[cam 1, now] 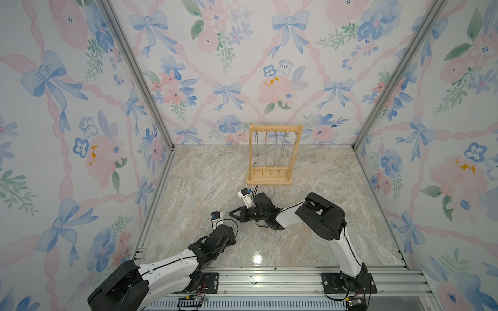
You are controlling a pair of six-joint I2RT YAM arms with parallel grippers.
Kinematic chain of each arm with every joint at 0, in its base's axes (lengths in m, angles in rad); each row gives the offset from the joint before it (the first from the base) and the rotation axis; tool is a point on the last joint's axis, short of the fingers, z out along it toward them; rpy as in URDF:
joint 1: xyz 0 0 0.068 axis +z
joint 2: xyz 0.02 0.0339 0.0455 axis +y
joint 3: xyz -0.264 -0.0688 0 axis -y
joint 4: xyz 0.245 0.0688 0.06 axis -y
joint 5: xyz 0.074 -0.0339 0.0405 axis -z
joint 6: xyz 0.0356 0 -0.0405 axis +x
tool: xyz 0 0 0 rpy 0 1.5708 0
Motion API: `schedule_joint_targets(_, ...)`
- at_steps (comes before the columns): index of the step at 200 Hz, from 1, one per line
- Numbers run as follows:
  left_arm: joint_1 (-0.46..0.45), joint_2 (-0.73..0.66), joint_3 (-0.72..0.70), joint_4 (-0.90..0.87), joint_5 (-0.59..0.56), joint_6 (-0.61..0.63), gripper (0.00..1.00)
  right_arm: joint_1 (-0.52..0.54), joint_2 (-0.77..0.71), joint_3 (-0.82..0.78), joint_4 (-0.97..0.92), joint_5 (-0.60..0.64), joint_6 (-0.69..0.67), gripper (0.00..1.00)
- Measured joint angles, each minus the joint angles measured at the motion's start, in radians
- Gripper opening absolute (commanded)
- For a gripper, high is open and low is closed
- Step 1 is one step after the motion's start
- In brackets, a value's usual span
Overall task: Take the necklace off the jewelry display stand
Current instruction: Place the necklace at the center of the board.
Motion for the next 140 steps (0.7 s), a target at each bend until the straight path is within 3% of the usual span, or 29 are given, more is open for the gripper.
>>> schedule_joint_targets(50,0.0,-0.082,0.01,-0.053,0.005,0.013,0.2,-0.001,0.002,0.0,0.006,0.0,0.002,0.0)
schedule_joint_targets(65,0.0,-0.085,0.037,-0.063,0.015,0.029,0.14,-0.001,0.002,0.0,0.006,0.0,0.002,0.01)
schedule_joint_targets(89,0.0,-0.048,0.097,-0.061,0.032,0.055,0.01,-0.001,0.002,0.0,0.003,0.005,-0.001,0.02)
schedule_joint_targets(140,0.0,0.077,0.137,-0.062,0.039,0.082,0.0,-0.001,0.002,0.007,-0.012,0.012,-0.002,0.02)
